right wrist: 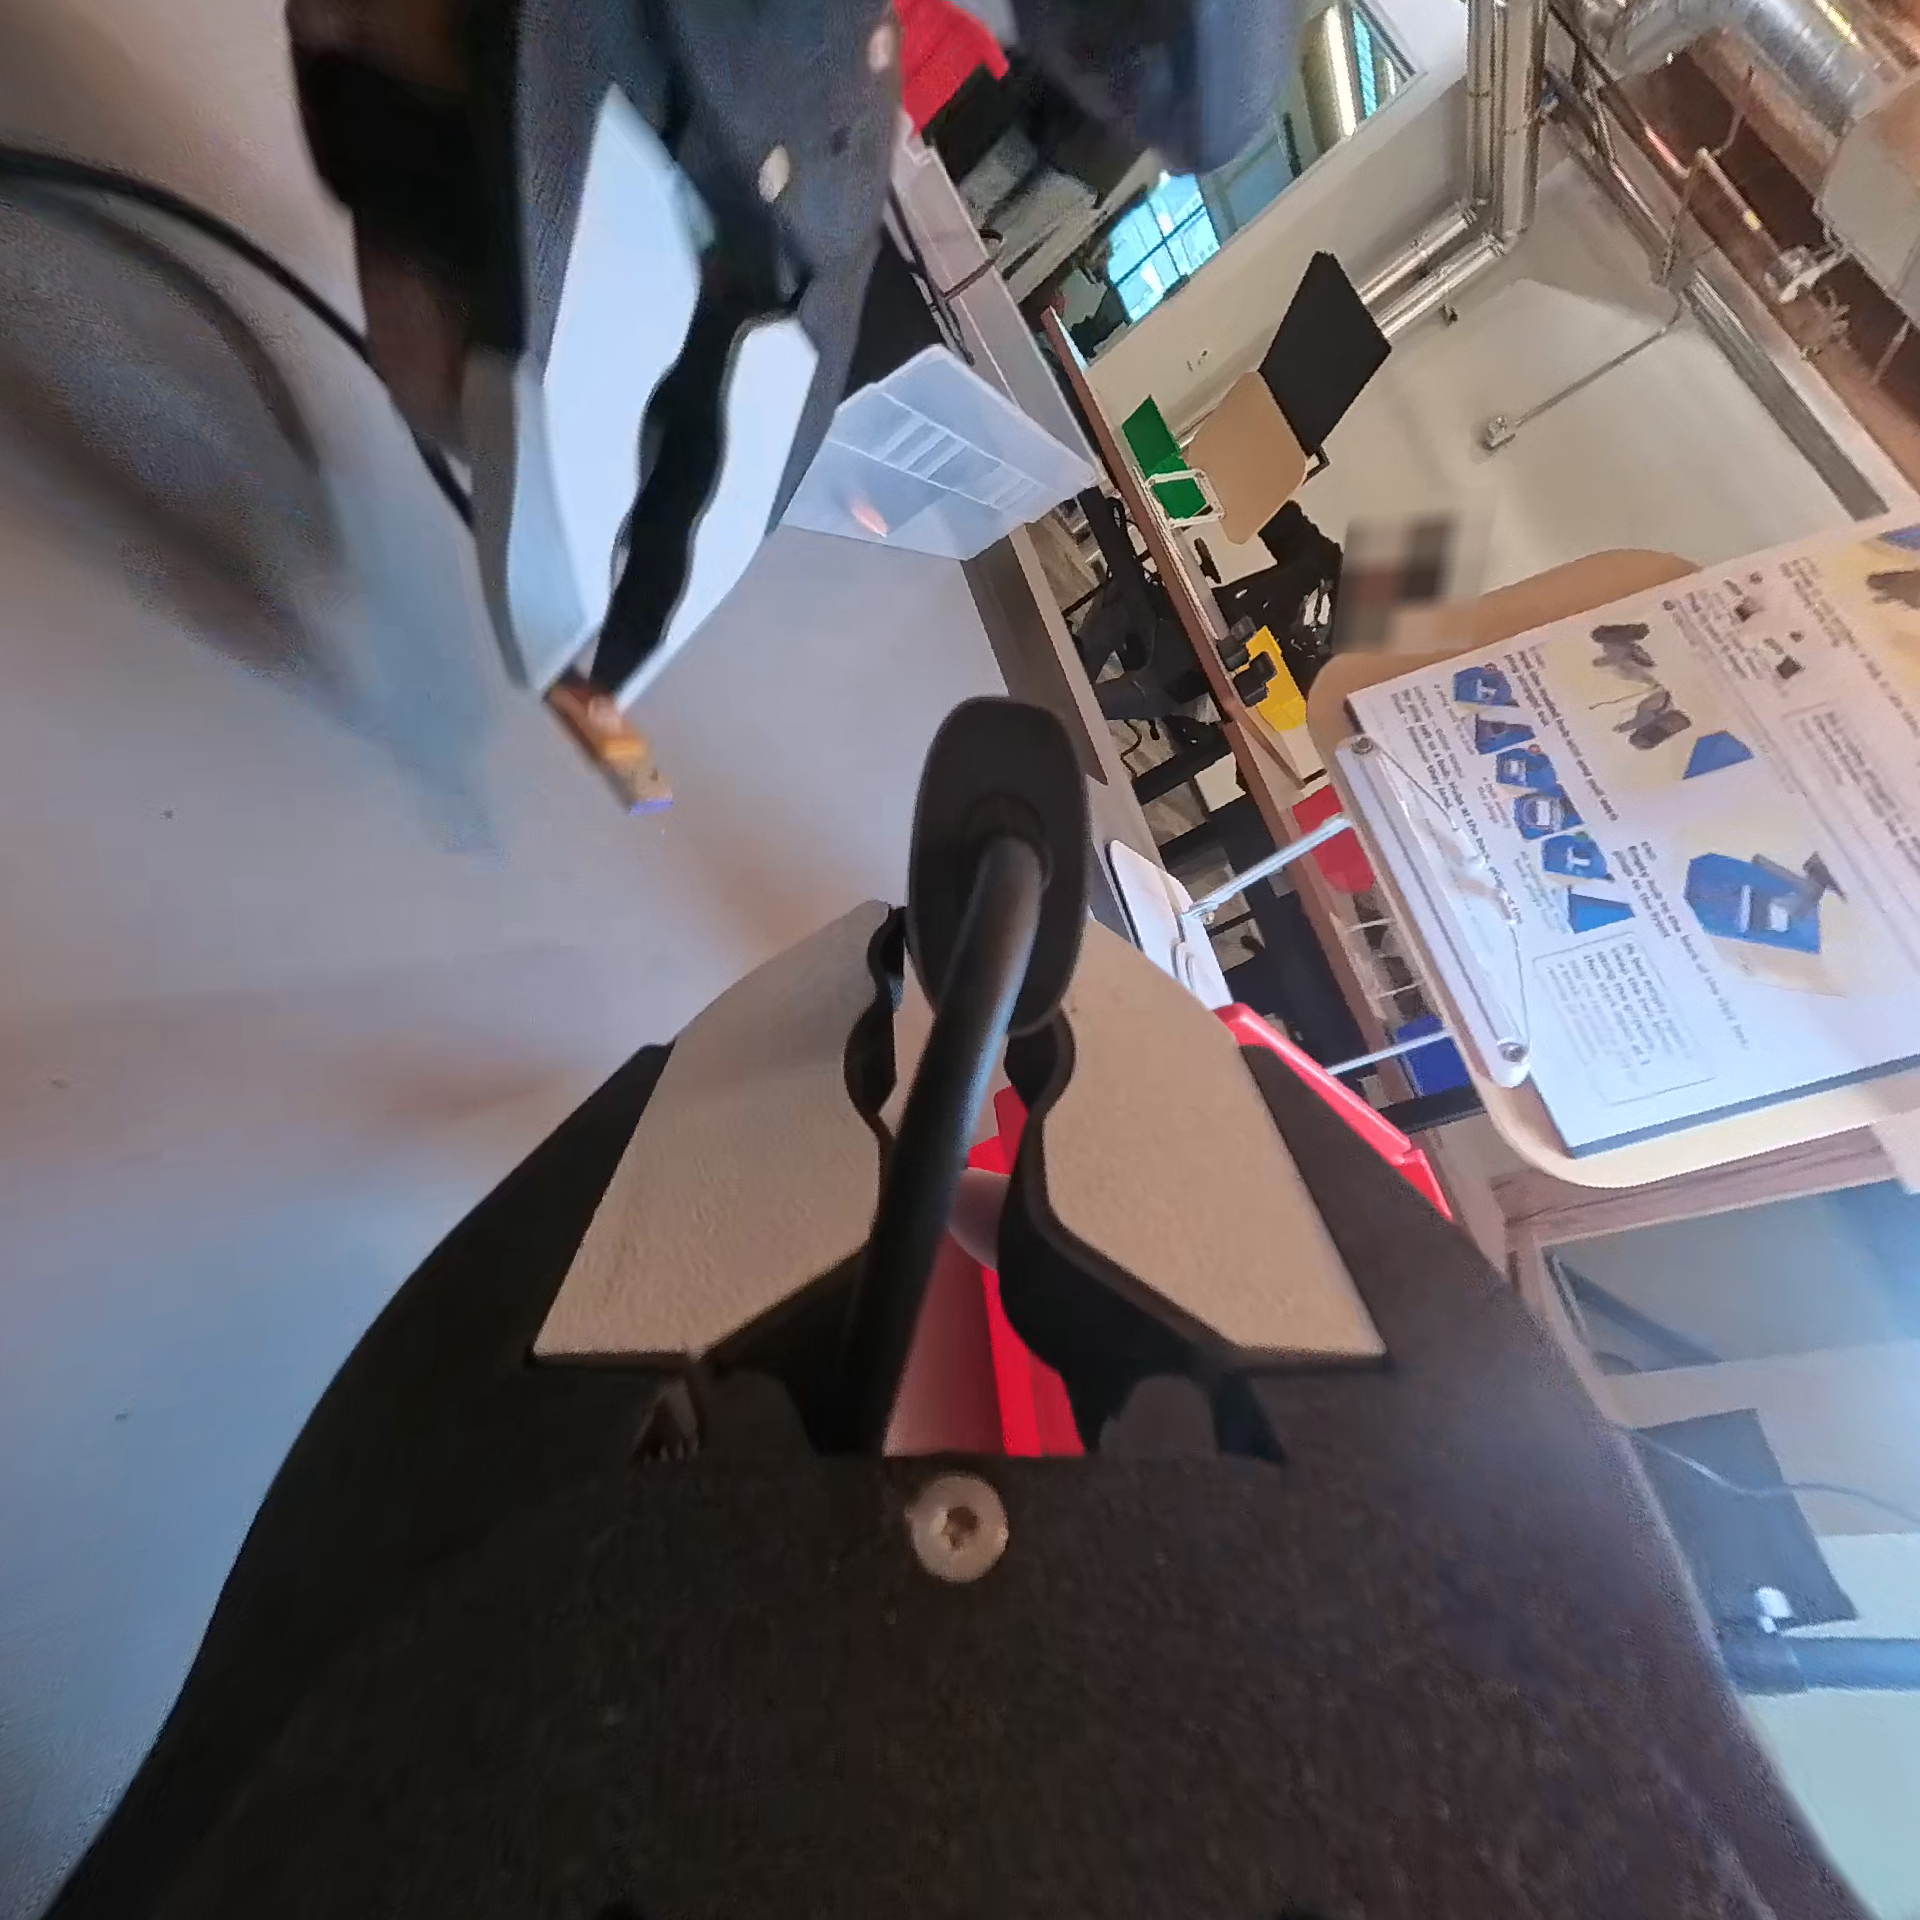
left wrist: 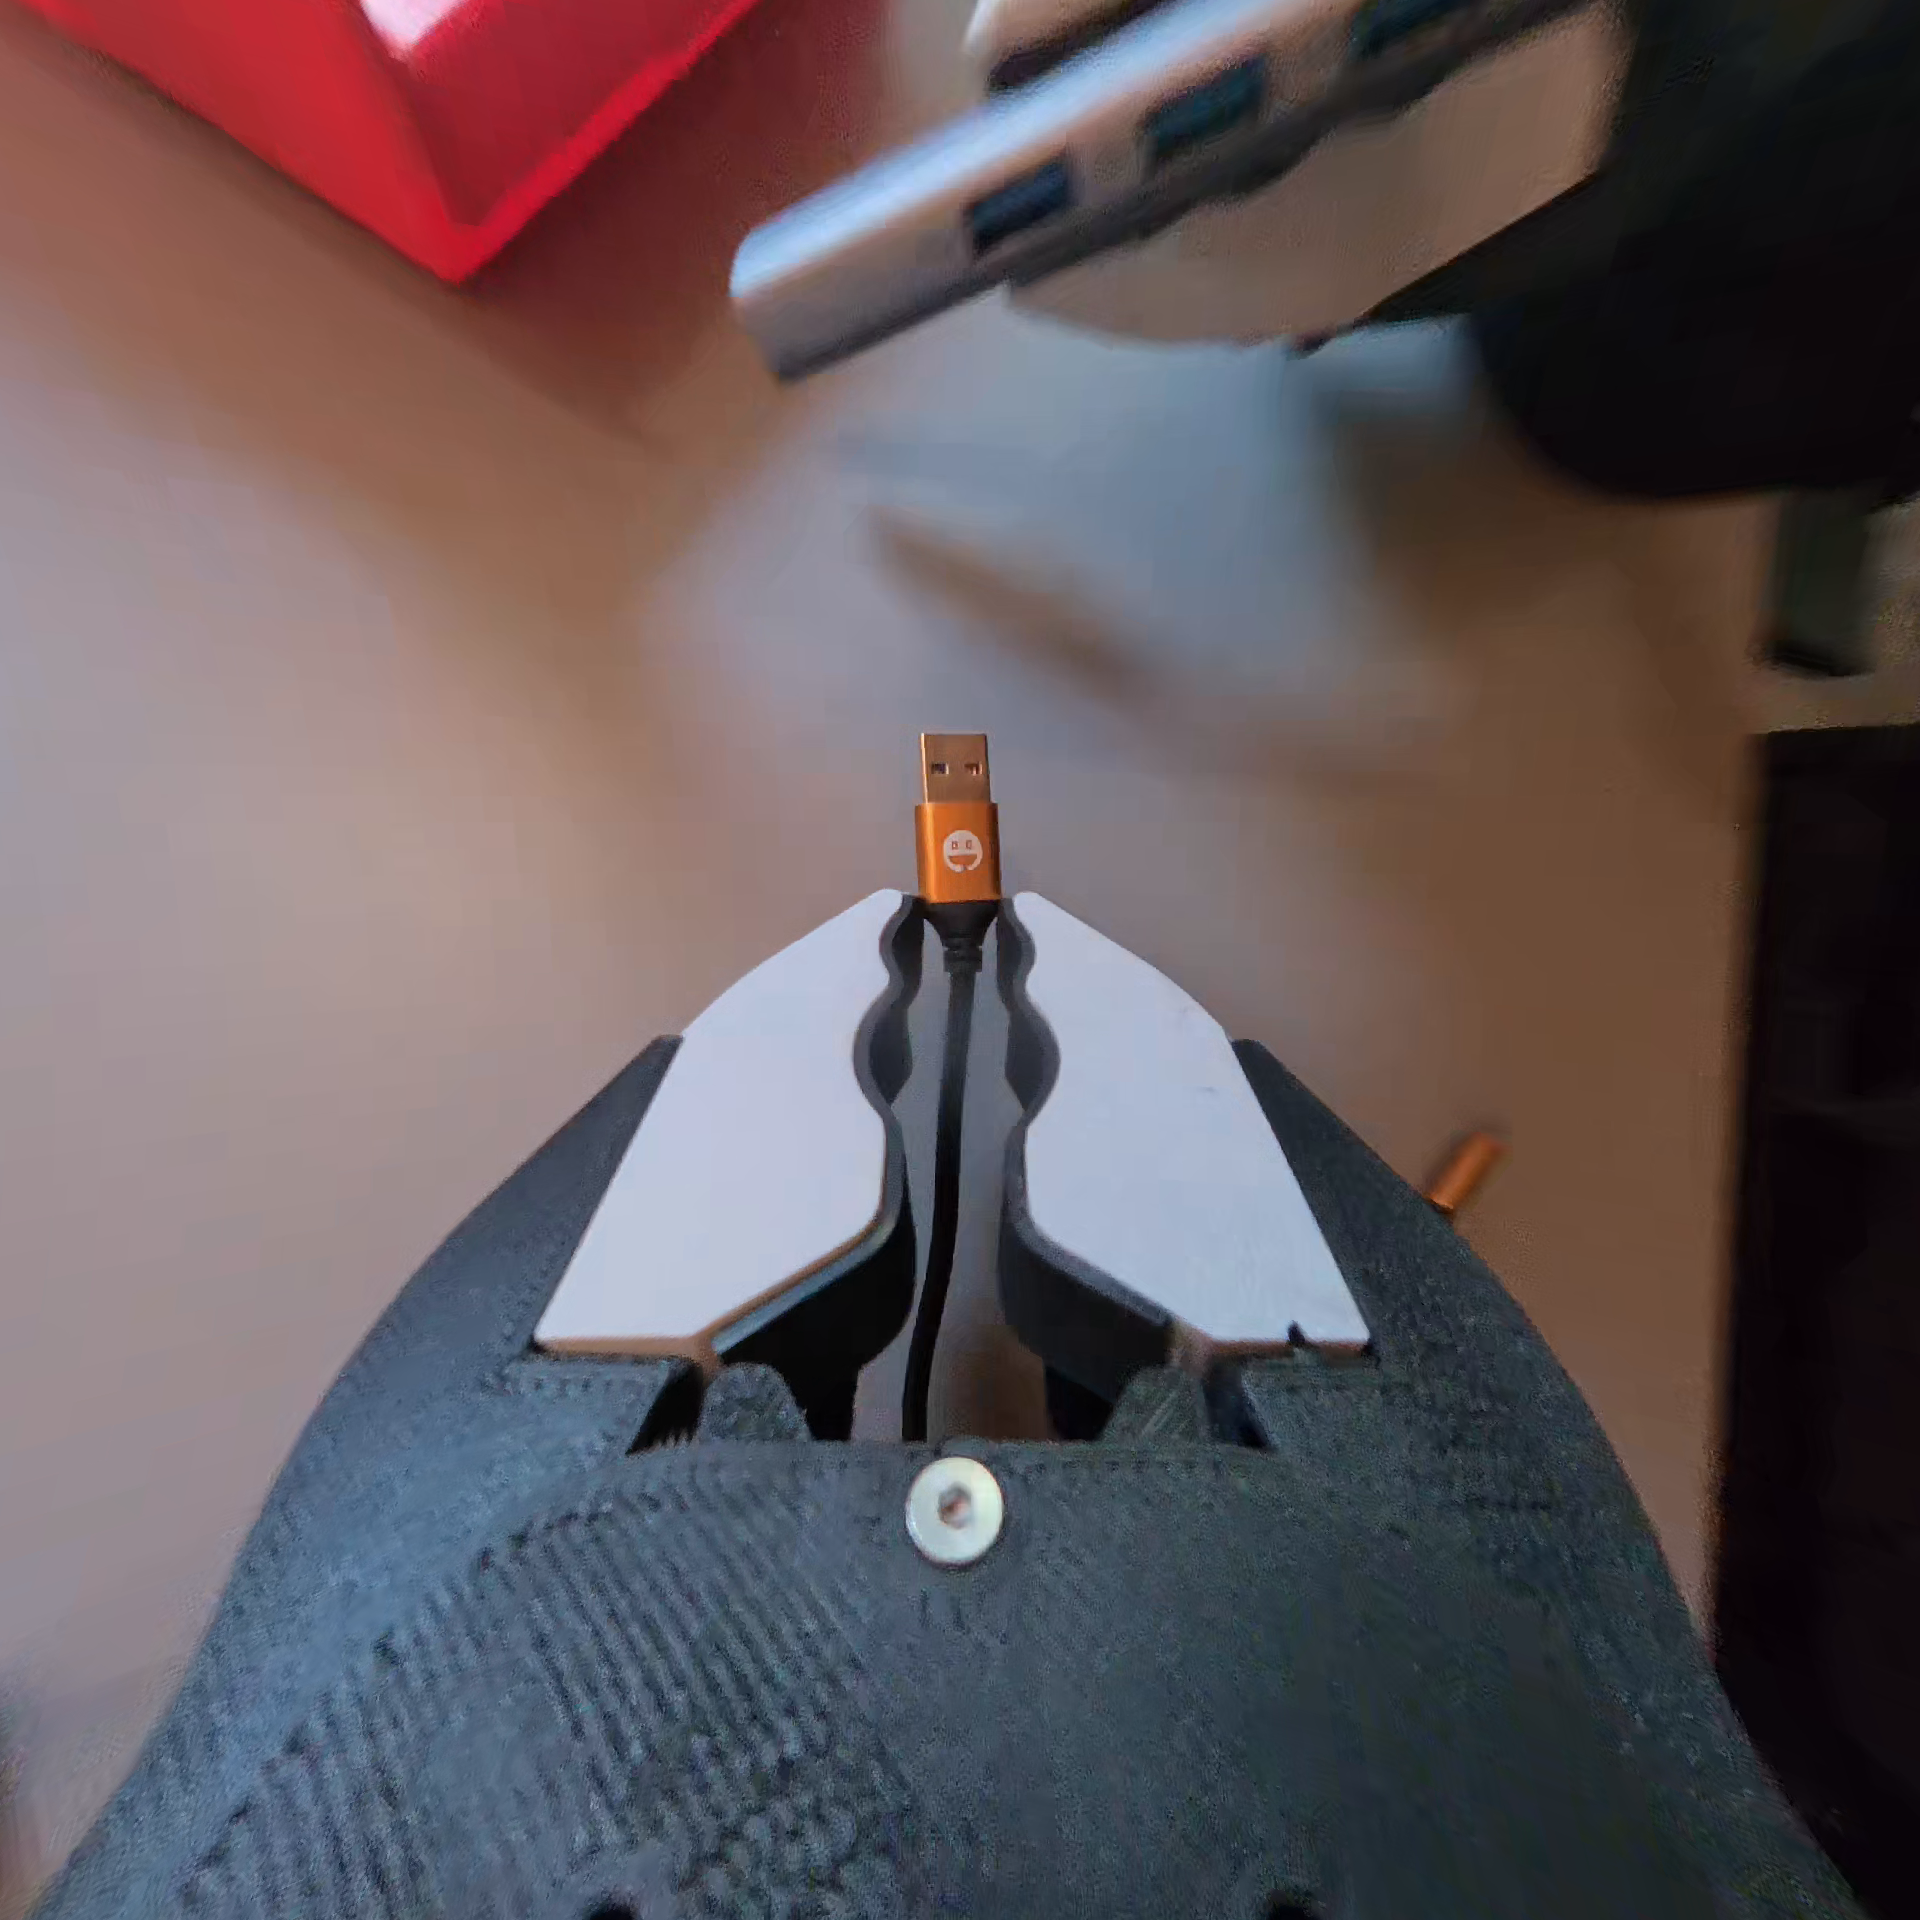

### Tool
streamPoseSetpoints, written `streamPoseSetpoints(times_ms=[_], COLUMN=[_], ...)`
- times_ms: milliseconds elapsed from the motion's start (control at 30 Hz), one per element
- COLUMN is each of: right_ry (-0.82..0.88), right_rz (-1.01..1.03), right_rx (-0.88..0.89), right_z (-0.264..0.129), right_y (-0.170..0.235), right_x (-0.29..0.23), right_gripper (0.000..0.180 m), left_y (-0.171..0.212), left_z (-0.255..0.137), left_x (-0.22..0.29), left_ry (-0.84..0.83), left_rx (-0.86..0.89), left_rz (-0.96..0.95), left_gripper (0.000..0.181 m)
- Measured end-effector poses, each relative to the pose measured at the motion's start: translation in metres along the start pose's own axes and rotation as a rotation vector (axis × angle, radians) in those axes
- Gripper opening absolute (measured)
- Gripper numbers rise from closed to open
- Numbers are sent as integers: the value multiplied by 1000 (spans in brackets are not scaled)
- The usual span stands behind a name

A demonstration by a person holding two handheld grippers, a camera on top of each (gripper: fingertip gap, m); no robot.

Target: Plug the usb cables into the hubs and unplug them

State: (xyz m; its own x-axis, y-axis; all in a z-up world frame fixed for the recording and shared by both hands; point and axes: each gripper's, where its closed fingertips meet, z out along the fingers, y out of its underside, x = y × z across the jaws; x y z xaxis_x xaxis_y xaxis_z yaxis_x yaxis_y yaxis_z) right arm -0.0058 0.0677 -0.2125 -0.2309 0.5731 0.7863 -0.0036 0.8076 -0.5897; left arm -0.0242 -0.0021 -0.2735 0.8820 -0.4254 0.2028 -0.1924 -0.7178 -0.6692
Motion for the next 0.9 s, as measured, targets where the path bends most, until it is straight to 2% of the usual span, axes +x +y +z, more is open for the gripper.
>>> streamPoseSetpoints(times_ms=[33, 167, 467, 900], right_ry=[-1, -26, -86, -80], right_rz=[-30, -195, -436, -560], right_rx=[-1, -22, -30, -14], right_z=[0, 8, 18, 17], right_y=[0, 0, -5, -15], right_x=[-2, -18, -52, -65], right_gripper=[17, 17, 17, 17], left_y=[-7, -19, -4, 9], left_z=[-8, -19, -7, -10], left_x=[6, 29, 32, 40], left_ry=[49, 166, 220, 361], left_rx=[41, 111, 37, -21], left_rz=[-17, -48, -71, -148], left_gripper=[14, 14, 13, 13])
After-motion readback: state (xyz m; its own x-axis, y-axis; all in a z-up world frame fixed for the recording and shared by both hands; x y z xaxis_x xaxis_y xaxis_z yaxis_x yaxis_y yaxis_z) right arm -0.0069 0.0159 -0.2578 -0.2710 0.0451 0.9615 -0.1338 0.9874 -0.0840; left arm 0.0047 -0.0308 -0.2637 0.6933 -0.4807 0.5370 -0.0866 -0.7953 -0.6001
